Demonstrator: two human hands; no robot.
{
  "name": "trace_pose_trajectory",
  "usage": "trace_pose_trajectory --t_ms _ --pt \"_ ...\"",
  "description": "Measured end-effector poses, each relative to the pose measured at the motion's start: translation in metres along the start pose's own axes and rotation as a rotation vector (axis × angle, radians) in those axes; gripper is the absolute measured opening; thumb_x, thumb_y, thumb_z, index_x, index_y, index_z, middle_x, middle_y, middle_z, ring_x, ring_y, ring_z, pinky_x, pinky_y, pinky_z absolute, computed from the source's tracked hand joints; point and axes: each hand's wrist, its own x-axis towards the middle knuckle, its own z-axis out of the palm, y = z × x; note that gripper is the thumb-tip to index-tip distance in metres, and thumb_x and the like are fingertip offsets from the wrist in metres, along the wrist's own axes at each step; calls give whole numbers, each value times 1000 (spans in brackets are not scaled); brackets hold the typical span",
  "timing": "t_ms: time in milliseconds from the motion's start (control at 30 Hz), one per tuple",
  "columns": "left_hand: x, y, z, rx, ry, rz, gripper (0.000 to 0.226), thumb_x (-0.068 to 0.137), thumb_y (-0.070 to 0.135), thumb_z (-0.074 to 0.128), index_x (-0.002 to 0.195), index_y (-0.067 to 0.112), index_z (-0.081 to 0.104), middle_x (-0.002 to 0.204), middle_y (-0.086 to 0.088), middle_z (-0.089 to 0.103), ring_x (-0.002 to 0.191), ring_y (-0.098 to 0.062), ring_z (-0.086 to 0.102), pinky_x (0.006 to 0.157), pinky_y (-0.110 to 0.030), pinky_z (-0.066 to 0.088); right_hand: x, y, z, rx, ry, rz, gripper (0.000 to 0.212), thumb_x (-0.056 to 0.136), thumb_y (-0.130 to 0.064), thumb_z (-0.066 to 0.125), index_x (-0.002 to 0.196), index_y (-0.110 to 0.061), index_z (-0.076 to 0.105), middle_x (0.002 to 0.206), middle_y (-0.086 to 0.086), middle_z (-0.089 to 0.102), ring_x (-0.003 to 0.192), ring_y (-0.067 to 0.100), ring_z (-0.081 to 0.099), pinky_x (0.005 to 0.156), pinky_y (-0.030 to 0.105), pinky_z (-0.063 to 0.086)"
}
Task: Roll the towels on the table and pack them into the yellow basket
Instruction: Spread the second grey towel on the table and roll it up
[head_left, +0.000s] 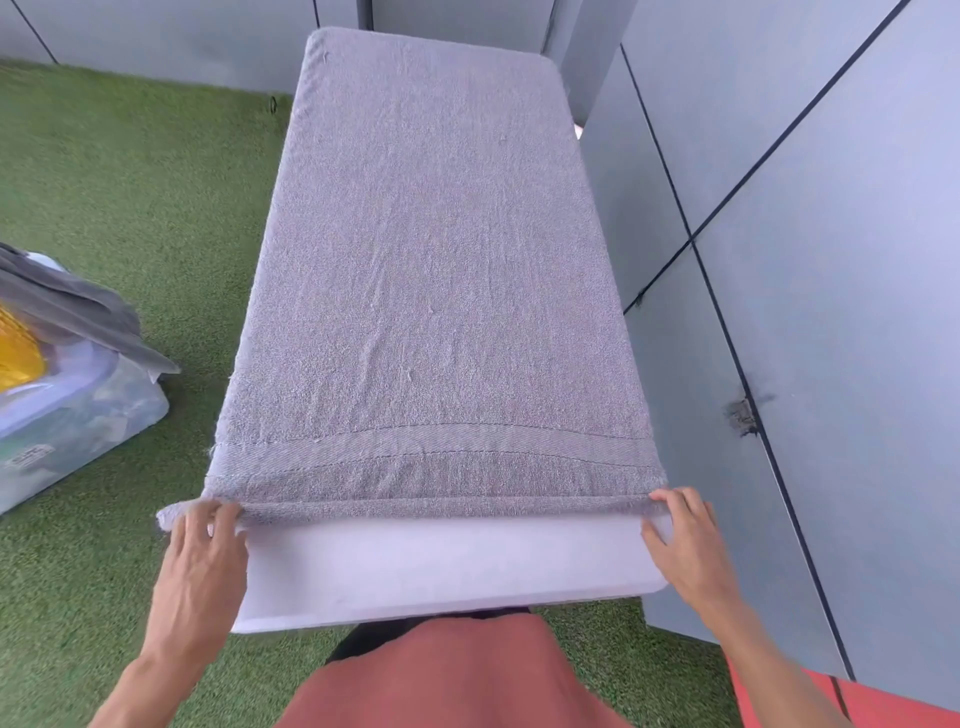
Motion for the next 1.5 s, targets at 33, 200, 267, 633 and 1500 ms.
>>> trace_pose_trajectory --t_ms 33,200,267,633,1500 --pt "1 0 0 7 0 2 33 75 -8 67 105 -2 55 110 -23 45 97 -42 45 78 -57 49 1 -2 -1 -12 5 2 34 78 -10 74 109 -9 61 108 5 55 101 27 50 91 40 43" --pt "12 -9 3 32 12 -19 37 77 -10 65 111 2 53 113 -20 46 97 -42 43 75 -55 48 13 -12 4 -71 72 -33 23 80 5 67 102 -4 65 100 9 59 95 31 56 86 37 43" --pt "17 -13 2 55 -5 -33 40 78 -11 64 114 4 55 114 -17 49 95 -41 46 72 -52 48 17 -10 6 -66 80 -51 24 80 10 65 101 -2 66 98 10 61 93 32 57 87 36 42" --pt "35 -31 -32 -212 -270 -101 17 92 6 58 105 15 64 94 0 64 88 -23 56 70 -35 43 38 21 -31 231 -303 76 18 87 -6 66 98 -19 69 92 2 71 89 21 65 82 33 45" --pt "23 -15 -4 49 -16 48 24 83 -10 59 100 6 60 97 -10 60 84 -32 46 70 -47 45 41 3 -11 32 -87 -122 23 86 10 57 100 -5 67 96 6 64 92 24 49 83 27 33"
